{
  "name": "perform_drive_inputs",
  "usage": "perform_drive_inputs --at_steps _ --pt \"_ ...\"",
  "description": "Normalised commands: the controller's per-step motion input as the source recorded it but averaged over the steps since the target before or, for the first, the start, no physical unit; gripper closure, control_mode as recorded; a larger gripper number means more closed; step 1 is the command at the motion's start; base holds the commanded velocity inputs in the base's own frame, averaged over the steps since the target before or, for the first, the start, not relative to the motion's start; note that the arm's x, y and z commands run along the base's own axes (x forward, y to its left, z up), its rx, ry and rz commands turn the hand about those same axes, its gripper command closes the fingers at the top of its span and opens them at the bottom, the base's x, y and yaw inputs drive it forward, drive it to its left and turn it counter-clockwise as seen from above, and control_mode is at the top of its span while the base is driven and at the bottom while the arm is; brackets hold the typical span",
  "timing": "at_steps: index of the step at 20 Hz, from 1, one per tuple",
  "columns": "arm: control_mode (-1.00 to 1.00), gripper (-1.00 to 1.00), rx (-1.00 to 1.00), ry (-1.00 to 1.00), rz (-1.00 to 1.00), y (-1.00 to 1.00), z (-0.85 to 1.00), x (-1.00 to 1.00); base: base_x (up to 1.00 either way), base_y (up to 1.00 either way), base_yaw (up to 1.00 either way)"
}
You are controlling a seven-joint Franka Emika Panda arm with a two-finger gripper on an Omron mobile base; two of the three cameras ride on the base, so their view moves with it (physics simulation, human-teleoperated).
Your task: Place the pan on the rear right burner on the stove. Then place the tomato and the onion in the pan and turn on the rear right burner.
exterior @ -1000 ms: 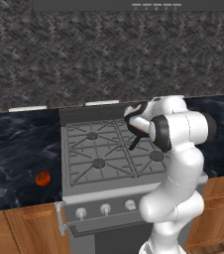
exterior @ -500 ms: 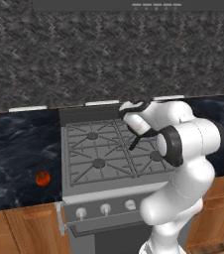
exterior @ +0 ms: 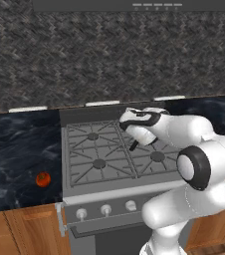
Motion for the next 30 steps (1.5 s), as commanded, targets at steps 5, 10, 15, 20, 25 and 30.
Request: perform_drive_inputs --at_steps 5,10,15,20,25,30 --pt "-1.0 -1.0 0.0 0.0 0.0 0.45 0.98 -0.47 0.0 0.0 0.0" --pt "-1.0 -1.0 0.0 0.04 0.0 0.46 1.0 -0.35 0.0 0.0 0.0" --pt "-1.0 -1.0 0.0 0.14 0.0 0.51 1.0 -0.3 0.0 0.0 0.0" --pt "-1.0 -1.0 0.0 0.25 0.0 0.53 0.95 -0.29 0.0 0.0 0.0" --pt "-1.0 -1.0 -0.02 0.28 0.0 0.52 0.77 -0.31 0.0 0.0 0.0" --pt "-1.0 -1.0 -0.08 0.23 0.0 0.47 0.38 -0.25 0.0 0.0 0.0"
